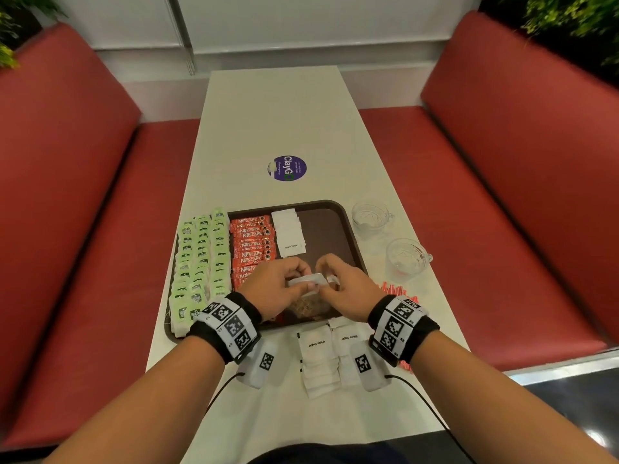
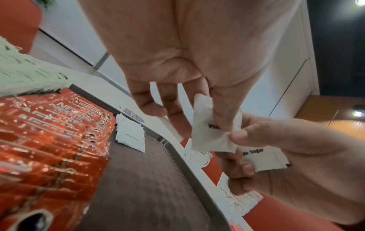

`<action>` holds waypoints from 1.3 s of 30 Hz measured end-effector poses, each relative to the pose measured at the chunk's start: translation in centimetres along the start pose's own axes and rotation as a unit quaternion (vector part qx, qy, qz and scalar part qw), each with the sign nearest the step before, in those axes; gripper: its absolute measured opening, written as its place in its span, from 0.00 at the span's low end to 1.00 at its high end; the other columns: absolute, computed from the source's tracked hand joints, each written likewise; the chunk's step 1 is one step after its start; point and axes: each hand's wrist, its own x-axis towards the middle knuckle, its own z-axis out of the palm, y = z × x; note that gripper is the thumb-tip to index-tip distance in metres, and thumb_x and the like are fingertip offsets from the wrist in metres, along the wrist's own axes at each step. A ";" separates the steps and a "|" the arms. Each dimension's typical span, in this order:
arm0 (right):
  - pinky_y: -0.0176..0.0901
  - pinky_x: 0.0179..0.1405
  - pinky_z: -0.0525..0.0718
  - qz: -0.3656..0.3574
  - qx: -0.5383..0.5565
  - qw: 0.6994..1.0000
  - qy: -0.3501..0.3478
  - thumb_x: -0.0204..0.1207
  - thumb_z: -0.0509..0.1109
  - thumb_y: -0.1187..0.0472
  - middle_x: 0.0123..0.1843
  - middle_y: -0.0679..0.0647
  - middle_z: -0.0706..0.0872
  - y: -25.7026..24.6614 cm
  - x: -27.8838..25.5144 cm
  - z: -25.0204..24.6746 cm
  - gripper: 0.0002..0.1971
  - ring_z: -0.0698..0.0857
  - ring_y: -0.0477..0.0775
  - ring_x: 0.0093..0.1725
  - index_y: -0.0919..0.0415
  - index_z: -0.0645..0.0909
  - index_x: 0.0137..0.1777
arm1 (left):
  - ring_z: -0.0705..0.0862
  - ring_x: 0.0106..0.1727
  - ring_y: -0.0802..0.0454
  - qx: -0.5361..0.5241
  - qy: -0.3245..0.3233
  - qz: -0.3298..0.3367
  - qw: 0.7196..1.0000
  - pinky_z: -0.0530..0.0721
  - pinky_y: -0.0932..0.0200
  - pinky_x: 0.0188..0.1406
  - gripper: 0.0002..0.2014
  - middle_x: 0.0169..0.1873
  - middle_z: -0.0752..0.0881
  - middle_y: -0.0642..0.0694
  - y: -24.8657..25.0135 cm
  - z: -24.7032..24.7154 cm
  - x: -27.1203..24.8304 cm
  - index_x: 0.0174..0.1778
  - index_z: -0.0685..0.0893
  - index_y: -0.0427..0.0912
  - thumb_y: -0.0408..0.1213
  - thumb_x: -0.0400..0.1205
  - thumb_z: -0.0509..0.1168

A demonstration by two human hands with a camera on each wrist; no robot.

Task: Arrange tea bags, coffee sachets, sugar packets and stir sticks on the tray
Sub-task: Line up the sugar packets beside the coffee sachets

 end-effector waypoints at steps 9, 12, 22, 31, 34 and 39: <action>0.33 0.38 0.74 0.007 -0.008 0.999 0.045 0.85 0.65 0.57 0.47 0.48 0.84 0.5 3.1 -0.1 0.06 0.81 0.42 0.41 0.53 0.76 0.60 | 0.81 0.42 0.63 0.053 0.071 -0.042 0.995 0.79 0.64 0.43 0.04 0.41 0.87 0.58 -2.1 -1.4 3.5 0.51 0.89 0.52 0.42 0.82 0.71; 0.38 0.34 0.73 0.048 0.014 0.998 0.049 0.83 0.63 0.63 0.42 0.49 0.80 0.4 3.5 -0.6 0.11 0.79 0.45 0.34 0.56 0.68 0.62 | 0.82 0.43 0.57 0.105 0.088 -0.097 0.986 0.80 0.58 0.45 0.04 0.41 0.86 0.55 -3.5 -1.7 6.3 0.50 0.89 0.50 0.43 0.82 0.71; 0.63 0.46 0.84 0.084 0.032 0.995 0.051 0.77 0.62 0.64 0.41 0.63 0.81 1.1 3.9 -1.3 0.08 0.84 0.69 0.43 0.57 0.68 0.38 | 0.85 0.50 0.49 0.235 0.014 -0.195 0.952 0.84 0.54 0.48 0.05 0.50 0.87 0.49 -5.6 -1.4 12.5 0.49 0.87 0.50 0.45 0.80 0.73; 0.41 0.52 0.83 0.062 -0.018 0.996 0.069 0.80 0.73 0.59 0.47 0.45 0.85 2.7 4.1 -1.7 0.05 0.83 0.47 0.47 0.51 0.81 0.53 | 0.81 0.62 0.42 0.349 0.002 -0.156 0.924 0.83 0.46 0.61 0.12 0.61 0.81 0.44 -6.0 -0.8 13.5 0.58 0.84 0.53 0.46 0.79 0.73; 0.42 0.54 0.85 0.065 -0.008 0.995 0.075 0.81 0.74 0.58 0.49 0.47 0.88 2.7 4.4 -1.8 0.05 0.86 0.48 0.50 0.53 0.85 0.54 | 0.83 0.61 0.44 0.383 -0.069 -0.146 0.909 0.85 0.48 0.60 0.08 0.62 0.84 0.47 -5.4 -1.2 13.6 0.54 0.88 0.60 0.42 0.83 0.68; 0.30 0.48 0.81 0.055 -0.003 0.994 0.096 0.86 0.67 0.60 0.51 0.48 0.88 2.6 4.6 -1.7 0.09 0.85 0.46 0.51 0.57 0.87 0.60 | 0.85 0.57 0.48 0.321 -0.021 -0.101 0.941 0.86 0.47 0.59 0.12 0.58 0.89 0.51 -4.9 -1.5 12.7 0.58 0.88 0.56 0.51 0.86 0.62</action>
